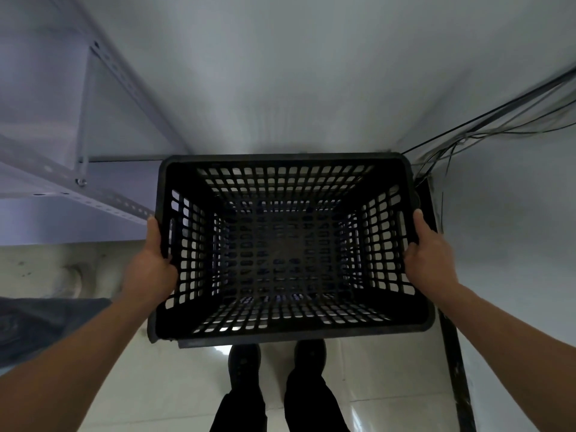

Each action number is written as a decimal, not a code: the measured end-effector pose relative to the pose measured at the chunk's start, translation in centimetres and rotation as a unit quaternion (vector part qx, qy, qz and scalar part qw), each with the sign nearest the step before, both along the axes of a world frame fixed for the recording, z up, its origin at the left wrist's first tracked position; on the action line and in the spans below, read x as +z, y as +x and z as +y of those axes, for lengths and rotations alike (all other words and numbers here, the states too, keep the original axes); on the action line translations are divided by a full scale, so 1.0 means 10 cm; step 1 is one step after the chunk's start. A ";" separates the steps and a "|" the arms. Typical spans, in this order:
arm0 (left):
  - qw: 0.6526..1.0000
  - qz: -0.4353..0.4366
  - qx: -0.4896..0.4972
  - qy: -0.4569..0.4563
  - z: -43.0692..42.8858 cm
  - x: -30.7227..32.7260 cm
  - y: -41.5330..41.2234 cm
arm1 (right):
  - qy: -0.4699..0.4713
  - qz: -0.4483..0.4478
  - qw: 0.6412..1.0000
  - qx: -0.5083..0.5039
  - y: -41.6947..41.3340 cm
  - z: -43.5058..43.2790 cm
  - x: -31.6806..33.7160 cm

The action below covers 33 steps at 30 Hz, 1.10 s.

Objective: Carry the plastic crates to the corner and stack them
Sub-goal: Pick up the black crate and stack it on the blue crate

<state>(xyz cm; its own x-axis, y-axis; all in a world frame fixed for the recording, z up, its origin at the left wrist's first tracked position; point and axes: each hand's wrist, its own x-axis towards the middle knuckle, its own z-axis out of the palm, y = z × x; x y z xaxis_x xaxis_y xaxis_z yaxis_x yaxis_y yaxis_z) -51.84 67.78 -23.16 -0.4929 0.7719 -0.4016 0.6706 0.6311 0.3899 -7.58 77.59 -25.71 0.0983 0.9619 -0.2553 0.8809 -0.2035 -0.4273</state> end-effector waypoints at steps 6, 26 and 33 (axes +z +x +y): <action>1.000 -0.006 -0.014 0.005 -0.03 -0.02 -0.01 | -0.010 0.011 1.000 -0.023 -0.01 -0.16 0.01; 1.000 -0.004 -0.021 0.009 -0.05 -0.14 -0.07 | -0.021 0.004 0.999 -0.025 -0.02 -0.12 0.04; 1.000 -0.013 -0.014 0.004 -0.05 -0.11 -0.07 | -0.025 -0.001 0.999 -0.032 -0.05 -0.06 0.06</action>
